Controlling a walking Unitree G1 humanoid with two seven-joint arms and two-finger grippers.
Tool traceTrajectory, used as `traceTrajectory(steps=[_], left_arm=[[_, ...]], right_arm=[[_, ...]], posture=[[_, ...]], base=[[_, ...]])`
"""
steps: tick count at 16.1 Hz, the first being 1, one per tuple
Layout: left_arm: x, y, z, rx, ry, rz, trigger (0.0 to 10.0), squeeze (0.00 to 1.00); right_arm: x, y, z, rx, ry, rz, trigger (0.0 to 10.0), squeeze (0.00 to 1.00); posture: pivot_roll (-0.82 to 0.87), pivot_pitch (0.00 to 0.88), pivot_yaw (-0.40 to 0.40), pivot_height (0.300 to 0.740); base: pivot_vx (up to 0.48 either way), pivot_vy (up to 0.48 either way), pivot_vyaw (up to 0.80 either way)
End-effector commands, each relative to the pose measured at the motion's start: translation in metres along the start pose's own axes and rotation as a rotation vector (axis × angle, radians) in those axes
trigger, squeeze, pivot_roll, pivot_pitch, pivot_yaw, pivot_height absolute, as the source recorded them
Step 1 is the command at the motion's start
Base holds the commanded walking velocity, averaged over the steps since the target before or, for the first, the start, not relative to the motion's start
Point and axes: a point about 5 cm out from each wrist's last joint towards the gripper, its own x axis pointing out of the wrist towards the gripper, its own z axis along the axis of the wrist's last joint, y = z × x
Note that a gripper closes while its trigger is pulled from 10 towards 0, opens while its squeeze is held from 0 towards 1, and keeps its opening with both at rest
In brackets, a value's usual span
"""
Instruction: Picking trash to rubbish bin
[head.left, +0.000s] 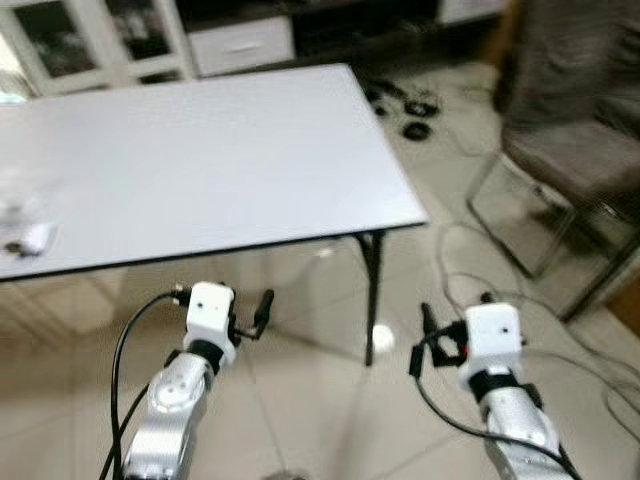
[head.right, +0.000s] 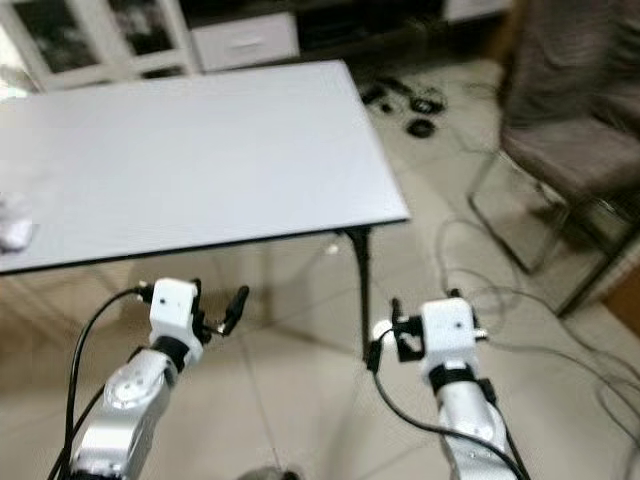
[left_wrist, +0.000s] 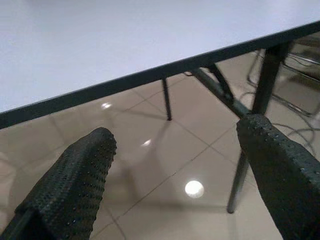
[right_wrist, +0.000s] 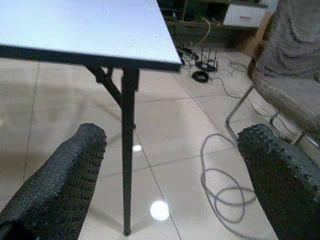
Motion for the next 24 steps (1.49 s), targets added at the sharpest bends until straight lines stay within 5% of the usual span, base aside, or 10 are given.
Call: traceTrajectory(steps=[1,24], left_arm=[[-0.0029,0.0043,-0.0061,0.0,0.031,0.021,10.0,0.0],[-0.0048,0.0046,-0.0123,-0.022,0.072,0.029,10.0,0.0]], right_arm=[[-0.0009,0.0042,0.0007,0.012,-0.003,0.014,10.0,0.0],[-0.0045,0.0047,-0.0023,0.043,0.01,0.006,10.0,0.0]], posture=[[-0.08,0.076,0.06,0.74],[-0.08,0.096,0.063,0.74]], base=[[0.0,0.0,0.8],[0.0,0.0,0.77]])
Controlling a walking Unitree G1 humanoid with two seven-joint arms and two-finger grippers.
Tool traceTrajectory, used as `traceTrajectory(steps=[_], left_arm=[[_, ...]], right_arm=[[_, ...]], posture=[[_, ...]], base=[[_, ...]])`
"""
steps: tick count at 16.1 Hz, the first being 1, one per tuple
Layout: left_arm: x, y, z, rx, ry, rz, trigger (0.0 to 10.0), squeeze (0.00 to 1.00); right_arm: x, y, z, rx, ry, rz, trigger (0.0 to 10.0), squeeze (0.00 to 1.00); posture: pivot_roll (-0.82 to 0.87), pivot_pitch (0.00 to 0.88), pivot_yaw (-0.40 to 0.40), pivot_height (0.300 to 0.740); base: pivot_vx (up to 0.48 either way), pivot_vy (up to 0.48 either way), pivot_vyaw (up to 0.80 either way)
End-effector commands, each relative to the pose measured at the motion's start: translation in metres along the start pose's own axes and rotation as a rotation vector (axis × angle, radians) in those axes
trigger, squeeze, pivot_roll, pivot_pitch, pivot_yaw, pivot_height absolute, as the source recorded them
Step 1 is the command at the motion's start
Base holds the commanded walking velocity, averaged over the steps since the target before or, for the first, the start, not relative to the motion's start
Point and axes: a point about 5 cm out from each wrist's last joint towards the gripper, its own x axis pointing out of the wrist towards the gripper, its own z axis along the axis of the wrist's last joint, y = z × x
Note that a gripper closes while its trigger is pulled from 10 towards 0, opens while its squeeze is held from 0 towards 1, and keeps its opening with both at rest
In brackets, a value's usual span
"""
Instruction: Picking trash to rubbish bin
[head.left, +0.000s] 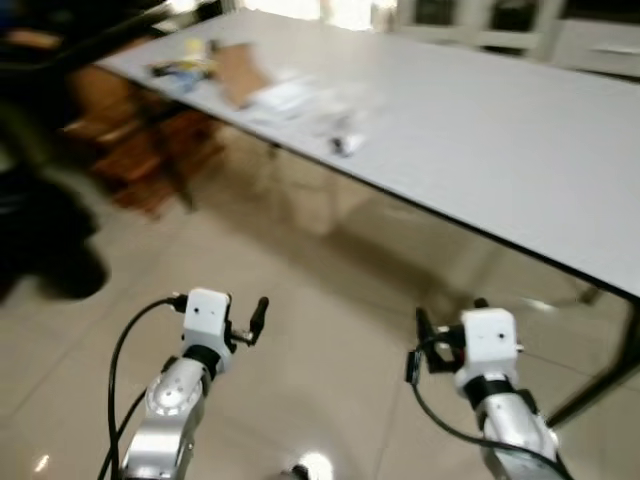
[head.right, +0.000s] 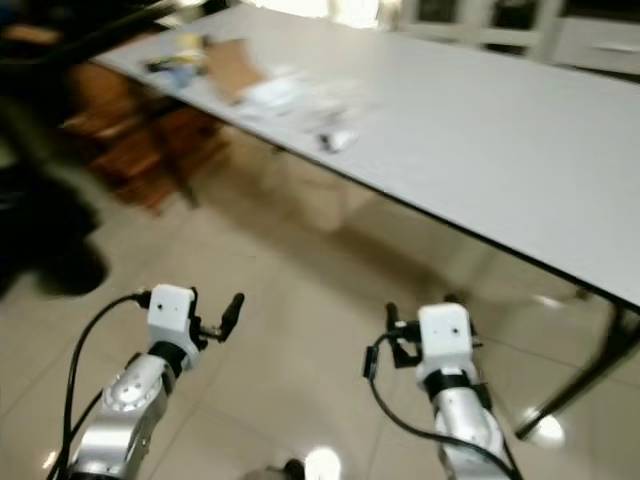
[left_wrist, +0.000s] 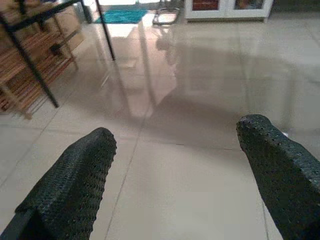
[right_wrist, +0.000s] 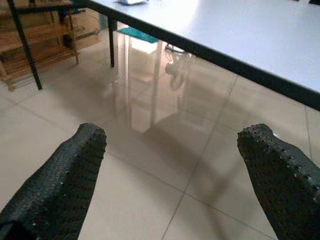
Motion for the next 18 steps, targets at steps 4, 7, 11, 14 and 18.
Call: traceTrajectory(steps=[4,7,11,14,18], left_arm=[[0.0013,0.0026,0.0006,0.009,0.009,0.007,10.0,0.0],[0.0016,0.0026,-0.0002,0.008,0.016,0.007,10.0,0.0],[0.0024,0.0018,-0.0008,0.003,0.026,0.005,10.0,0.0],[0.0033,0.001,-0.0009,-0.002,0.031,0.0,10.0,0.0],[0.0034,0.0003,-0.0015,-0.007,0.038,-0.005,10.0,0.0]], right_arm=[[-0.0002,0.0002,0.0012,0.035,-0.004,-0.014,10.0,0.0],[0.0003,-0.0025,-0.0025,0.063,0.021,-0.032,10.0,0.0],[0.0004,-0.0048,-0.0045,0.065,0.028,-0.043,10.0,0.0],[0.0007,-0.0048,-0.0049,0.07,0.029,-0.047,10.0,0.0],[0.0004,-0.0046,-0.0047,0.069,0.024,-0.048,10.0,0.0]], posture=[[-0.09,0.093,0.061,0.74],[-0.09,0.091,0.063,0.74],[-0.09,0.092,0.065,0.74],[-0.09,0.091,0.066,0.74],[-0.1,0.09,0.068,0.74]], base=[[0.0,0.0,0.0],[0.0,0.0,-0.51],[0.0,0.0,-0.74],[0.0,0.085,-0.74],[0.0,0.297,-0.74]])
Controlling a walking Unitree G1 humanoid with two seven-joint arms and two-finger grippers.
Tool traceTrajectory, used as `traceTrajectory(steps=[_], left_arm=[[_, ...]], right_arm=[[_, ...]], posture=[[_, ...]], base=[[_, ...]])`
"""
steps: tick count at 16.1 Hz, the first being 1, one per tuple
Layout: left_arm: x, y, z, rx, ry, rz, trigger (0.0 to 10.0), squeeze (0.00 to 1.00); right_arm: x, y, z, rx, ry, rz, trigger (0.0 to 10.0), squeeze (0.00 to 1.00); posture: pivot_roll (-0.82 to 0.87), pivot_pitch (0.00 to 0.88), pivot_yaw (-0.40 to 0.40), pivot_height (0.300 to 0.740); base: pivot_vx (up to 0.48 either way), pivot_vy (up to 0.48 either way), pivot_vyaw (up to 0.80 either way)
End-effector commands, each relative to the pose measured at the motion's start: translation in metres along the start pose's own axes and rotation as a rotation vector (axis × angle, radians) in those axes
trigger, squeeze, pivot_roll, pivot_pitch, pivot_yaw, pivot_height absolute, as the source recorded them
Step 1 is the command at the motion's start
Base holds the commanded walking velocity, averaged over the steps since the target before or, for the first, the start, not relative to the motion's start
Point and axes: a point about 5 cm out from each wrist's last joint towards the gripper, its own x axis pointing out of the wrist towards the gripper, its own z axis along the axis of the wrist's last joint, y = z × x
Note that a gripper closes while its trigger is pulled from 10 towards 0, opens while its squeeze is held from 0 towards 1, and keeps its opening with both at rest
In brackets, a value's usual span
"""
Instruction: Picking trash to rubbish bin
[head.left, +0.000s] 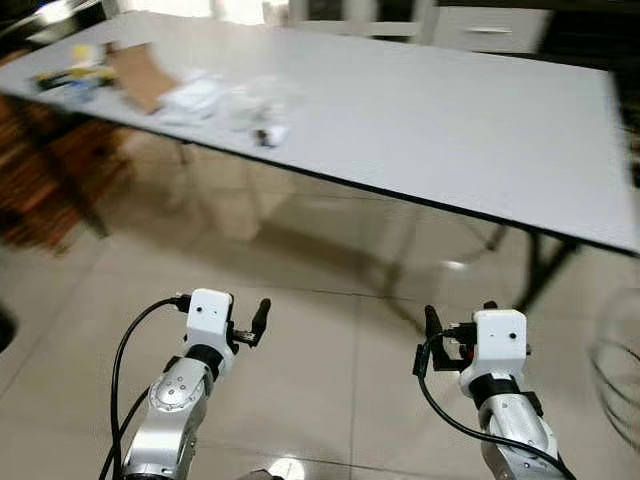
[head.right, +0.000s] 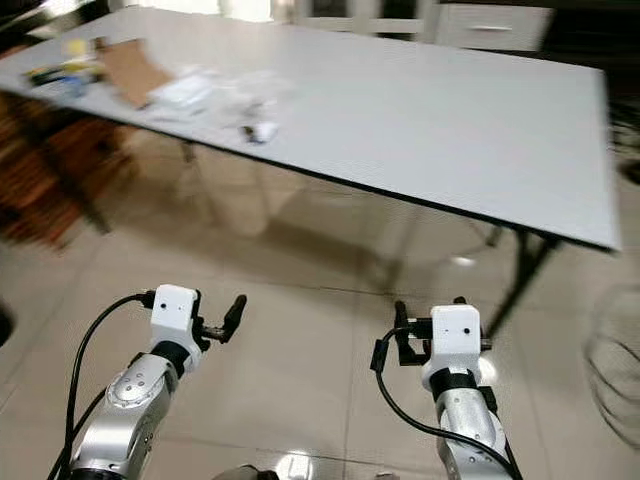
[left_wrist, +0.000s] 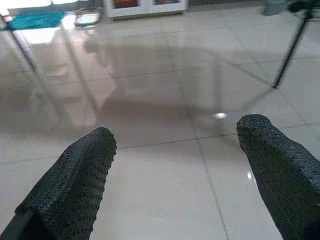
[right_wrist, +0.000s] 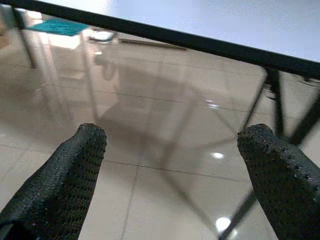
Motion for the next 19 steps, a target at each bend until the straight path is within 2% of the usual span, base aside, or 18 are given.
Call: traceTrajectory(steps=[1,3,8,19], left_arm=[[0.0,0.002,-0.002,0.005,0.015,0.001,10.0,0.0],[0.0,0.001,-0.002,0.006,0.017,-0.002,10.0,0.0],[-0.001,0.0,-0.006,0.01,0.027,-0.013,10.0,0.0],[-0.003,0.002,-0.014,0.015,0.057,-0.025,10.0,0.0]], right_arm=[[0.0,0.001,-0.003,0.009,0.015,-0.002,10.0,0.0],[-0.001,0.001,-0.003,0.014,0.01,-0.001,10.0,0.0],[-0.003,0.001,-0.003,0.017,0.002,0.003,10.0,0.0],[-0.007,0.004,0.0,0.014,-0.004,0.0,10.0,0.0]], posture=[[-0.1,0.09,0.069,0.74],[-0.1,0.089,0.07,0.74],[-0.1,0.093,0.071,0.74],[-0.1,0.104,0.078,0.74]], base=[[0.0,0.304,-0.74],[0.0,0.152,-0.64],[0.0,0.0,0.0],[0.0,0.476,0.0]])
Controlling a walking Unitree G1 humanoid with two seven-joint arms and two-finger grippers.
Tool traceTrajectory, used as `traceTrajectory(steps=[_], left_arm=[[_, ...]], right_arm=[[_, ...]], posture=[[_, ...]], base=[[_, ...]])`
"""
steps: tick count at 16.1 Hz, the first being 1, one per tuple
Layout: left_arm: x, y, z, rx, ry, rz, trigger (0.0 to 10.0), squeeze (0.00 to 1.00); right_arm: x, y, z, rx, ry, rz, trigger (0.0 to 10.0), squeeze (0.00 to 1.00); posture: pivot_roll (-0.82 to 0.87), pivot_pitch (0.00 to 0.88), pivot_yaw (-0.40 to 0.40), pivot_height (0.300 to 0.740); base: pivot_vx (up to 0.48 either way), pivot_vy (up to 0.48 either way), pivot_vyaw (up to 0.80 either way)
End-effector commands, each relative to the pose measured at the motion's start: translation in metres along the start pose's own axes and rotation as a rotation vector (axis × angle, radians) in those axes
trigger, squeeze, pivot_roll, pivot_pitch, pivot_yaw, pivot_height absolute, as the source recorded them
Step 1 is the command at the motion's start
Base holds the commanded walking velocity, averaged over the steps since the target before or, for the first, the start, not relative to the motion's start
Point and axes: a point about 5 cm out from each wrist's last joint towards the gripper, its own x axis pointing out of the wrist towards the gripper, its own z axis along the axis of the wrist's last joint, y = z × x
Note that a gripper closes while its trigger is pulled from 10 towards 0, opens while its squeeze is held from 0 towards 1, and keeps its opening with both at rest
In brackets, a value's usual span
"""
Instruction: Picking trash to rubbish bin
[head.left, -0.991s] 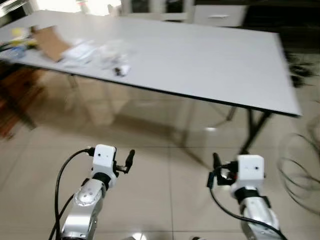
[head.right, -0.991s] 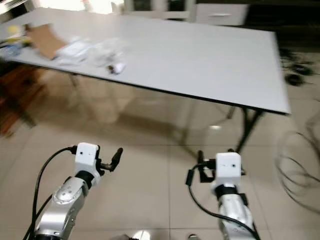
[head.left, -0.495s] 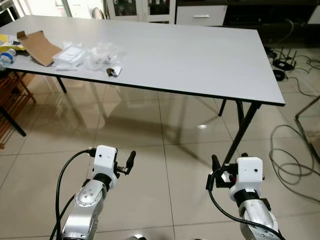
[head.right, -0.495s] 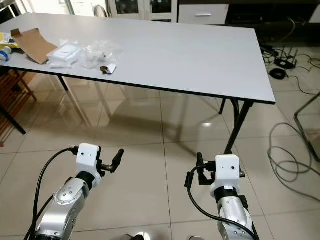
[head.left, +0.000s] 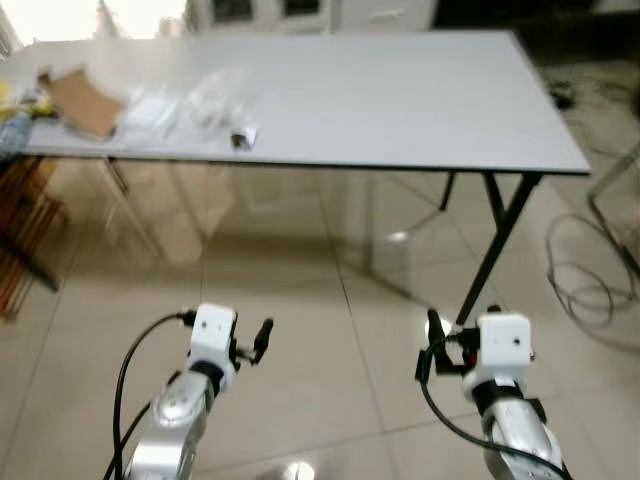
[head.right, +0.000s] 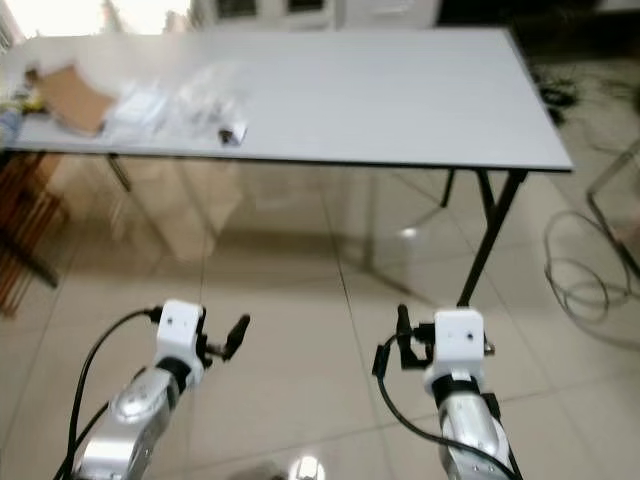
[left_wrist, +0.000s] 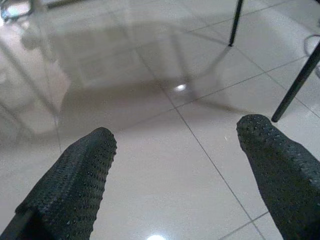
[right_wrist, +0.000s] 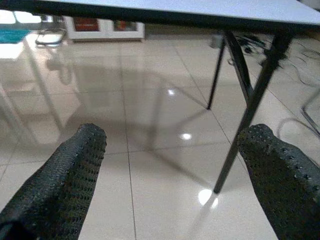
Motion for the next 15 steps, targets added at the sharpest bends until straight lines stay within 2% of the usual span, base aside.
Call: traceTrajectory(steps=[1,15], left_arm=[[-0.0024,0.0061,-0.0006,0.014,0.0,0.014,10.0,0.0],[-0.0041,0.0076,-0.0053,0.026,0.011,0.025,10.0,0.0]], right_arm=[[0.0008,0.0048,0.0025,0.012,-0.008,0.008,10.0,0.0],[0.0,0.0062,0.0024,0.01,-0.003,0.014,10.0,0.0]], posture=[[-0.1,0.104,0.078,0.74],[-0.09,0.11,0.075,0.74]], base=[[0.0,0.48,0.0],[0.0,0.48,0.0]])
